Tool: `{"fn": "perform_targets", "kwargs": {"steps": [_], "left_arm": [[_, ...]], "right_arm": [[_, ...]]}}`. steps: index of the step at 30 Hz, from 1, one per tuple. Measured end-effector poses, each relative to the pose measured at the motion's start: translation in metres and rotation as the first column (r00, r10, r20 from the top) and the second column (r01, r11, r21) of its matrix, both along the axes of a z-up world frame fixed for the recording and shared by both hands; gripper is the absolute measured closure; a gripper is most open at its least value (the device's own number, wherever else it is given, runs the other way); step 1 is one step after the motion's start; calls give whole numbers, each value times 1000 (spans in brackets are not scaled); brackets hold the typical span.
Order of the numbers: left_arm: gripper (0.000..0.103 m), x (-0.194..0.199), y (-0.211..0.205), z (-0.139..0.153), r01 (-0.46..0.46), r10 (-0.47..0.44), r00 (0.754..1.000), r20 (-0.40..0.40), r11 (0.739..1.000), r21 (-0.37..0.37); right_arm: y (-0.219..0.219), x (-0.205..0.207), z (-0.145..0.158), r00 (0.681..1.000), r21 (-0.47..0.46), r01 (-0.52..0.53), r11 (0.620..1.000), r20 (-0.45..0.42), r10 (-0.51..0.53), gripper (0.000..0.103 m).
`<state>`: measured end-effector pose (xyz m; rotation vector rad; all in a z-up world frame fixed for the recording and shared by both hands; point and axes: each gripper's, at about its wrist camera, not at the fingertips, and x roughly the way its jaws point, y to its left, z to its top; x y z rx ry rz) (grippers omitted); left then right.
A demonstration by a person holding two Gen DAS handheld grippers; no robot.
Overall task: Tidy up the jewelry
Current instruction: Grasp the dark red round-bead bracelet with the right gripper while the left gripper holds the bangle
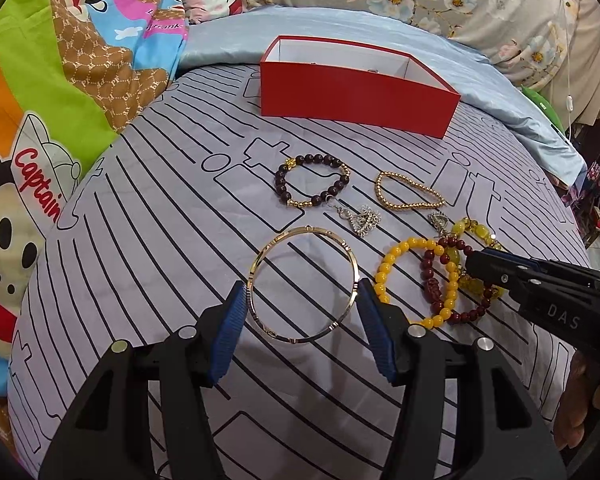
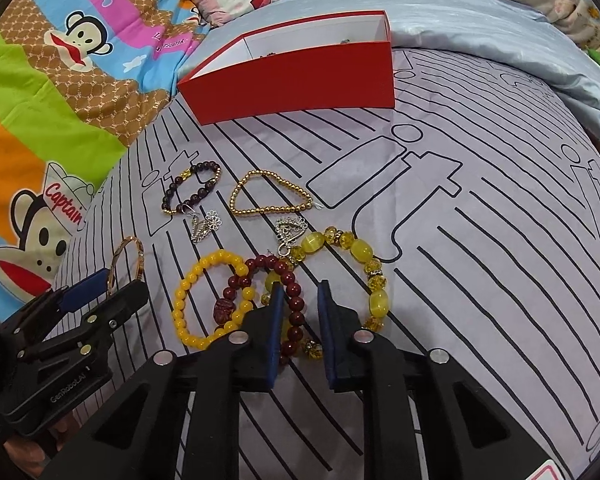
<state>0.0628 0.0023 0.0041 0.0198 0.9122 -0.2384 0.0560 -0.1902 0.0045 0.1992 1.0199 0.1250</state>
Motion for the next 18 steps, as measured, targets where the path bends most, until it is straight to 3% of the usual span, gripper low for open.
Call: {"fn": "perform_targets", "kwargs": {"steps": [8,18], "left_arm": [[50,-1,-2,2,3,-3,1000,5,1000,0],[50,-7,-2,13,10,-10,1000,28,1000,-9]], "right_arm": [[1,-7,6,1000,6,-5,1000,20,4,95],[-7,-21,46,994,35,5,999,110,-9,95]]}}
